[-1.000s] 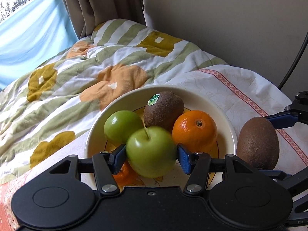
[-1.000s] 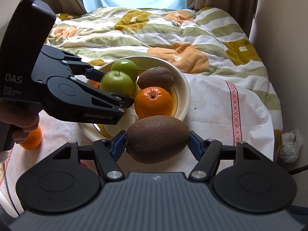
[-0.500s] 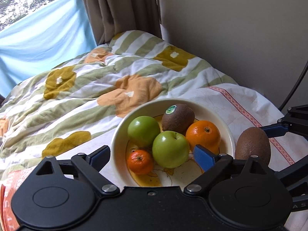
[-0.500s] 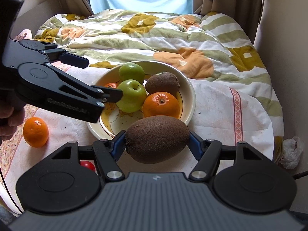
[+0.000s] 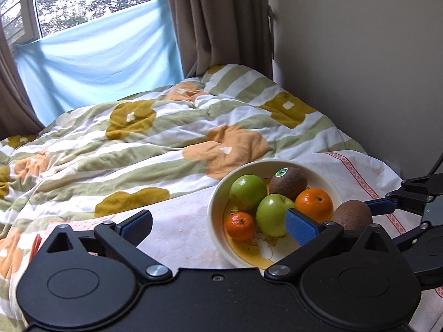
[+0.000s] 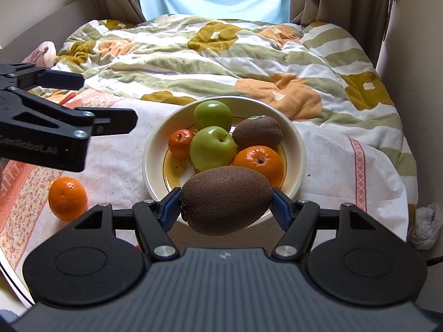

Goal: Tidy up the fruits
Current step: 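Lower the kiwi into the bowl and open right gripper, then withdraw both grippers toward the loose orange and red tomato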

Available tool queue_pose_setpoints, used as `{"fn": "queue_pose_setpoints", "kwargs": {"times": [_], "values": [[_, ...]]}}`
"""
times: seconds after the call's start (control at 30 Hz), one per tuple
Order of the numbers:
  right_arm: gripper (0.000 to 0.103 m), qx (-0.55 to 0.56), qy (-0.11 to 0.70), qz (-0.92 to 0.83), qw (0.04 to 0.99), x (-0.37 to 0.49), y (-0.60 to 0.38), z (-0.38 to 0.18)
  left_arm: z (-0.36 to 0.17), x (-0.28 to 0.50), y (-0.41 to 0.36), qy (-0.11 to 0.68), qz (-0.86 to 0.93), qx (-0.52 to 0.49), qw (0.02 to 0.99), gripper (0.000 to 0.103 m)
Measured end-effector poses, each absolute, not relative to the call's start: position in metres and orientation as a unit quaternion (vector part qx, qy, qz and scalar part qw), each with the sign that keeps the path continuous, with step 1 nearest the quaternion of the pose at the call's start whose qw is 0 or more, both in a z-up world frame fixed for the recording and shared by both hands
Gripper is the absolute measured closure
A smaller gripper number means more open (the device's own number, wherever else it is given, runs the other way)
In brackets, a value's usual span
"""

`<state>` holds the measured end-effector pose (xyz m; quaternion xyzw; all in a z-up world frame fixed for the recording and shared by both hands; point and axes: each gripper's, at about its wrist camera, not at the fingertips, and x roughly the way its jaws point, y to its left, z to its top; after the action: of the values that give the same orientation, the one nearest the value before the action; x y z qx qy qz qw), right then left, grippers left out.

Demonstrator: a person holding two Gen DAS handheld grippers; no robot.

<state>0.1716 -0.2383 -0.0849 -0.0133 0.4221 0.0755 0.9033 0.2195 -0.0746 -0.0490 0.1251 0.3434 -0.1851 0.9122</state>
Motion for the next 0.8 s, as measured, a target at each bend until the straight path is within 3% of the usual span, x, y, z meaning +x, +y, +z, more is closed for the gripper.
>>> {"fn": "queue_pose_setpoints", "kwargs": {"times": [0.63,0.7,0.73,0.8], "values": [[0.02,0.052,0.468,0.017,0.882,0.208,-0.217,-0.125,-0.076,0.212,-0.04,0.373,-0.155,0.095,0.91,0.0],[0.011,0.06,0.467,0.009,0.882,0.207,-0.217,-0.126,-0.077,0.212,-0.038,0.376,-0.154,0.093,0.909,0.0],[0.0,0.067,0.464,0.006,0.883,0.206,-0.219,-0.125,-0.078,0.211,-0.037,0.378,-0.154,0.091,0.908,0.0],[0.0,0.086,0.455,0.004,0.886,0.204,-0.223,-0.12,-0.079,0.21,-0.036,0.378,-0.154,0.091,0.908,0.0]]}}
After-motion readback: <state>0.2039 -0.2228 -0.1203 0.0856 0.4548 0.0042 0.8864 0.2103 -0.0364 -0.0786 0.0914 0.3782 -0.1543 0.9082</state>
